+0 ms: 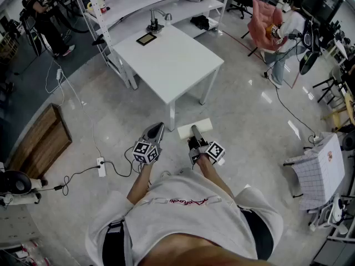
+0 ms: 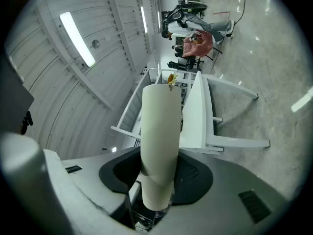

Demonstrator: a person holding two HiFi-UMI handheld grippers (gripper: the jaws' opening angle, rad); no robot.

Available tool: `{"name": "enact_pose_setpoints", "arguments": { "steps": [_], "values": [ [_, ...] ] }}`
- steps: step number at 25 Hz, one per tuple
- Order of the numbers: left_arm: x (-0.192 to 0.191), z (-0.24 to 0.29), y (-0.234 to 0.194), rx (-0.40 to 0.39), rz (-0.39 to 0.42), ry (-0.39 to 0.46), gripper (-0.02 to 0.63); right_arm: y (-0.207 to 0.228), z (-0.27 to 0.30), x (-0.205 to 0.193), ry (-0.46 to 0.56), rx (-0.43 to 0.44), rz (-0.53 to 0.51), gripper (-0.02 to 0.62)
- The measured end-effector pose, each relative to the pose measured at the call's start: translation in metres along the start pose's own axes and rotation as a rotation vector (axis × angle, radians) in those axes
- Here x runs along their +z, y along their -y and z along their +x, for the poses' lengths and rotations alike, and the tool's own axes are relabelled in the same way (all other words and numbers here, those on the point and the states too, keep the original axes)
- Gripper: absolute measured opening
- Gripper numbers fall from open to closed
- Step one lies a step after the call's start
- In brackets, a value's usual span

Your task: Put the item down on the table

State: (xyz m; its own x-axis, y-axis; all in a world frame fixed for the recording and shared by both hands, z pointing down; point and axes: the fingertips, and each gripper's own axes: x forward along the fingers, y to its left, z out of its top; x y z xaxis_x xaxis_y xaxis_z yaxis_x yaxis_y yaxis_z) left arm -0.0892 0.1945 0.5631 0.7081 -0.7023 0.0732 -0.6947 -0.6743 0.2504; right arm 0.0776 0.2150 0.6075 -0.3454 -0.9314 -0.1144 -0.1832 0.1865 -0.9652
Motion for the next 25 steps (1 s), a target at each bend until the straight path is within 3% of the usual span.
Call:
{"name": "enact_pose_setpoints", "arguments": {
  "steps": [25],
  "values": [
    [-0.002,0.028,0.024,-0.004,0.027,-0.016,0.017,0.005,-0.006,0.03,-0.017,0.012,0.006,0.189]
  ]
}}
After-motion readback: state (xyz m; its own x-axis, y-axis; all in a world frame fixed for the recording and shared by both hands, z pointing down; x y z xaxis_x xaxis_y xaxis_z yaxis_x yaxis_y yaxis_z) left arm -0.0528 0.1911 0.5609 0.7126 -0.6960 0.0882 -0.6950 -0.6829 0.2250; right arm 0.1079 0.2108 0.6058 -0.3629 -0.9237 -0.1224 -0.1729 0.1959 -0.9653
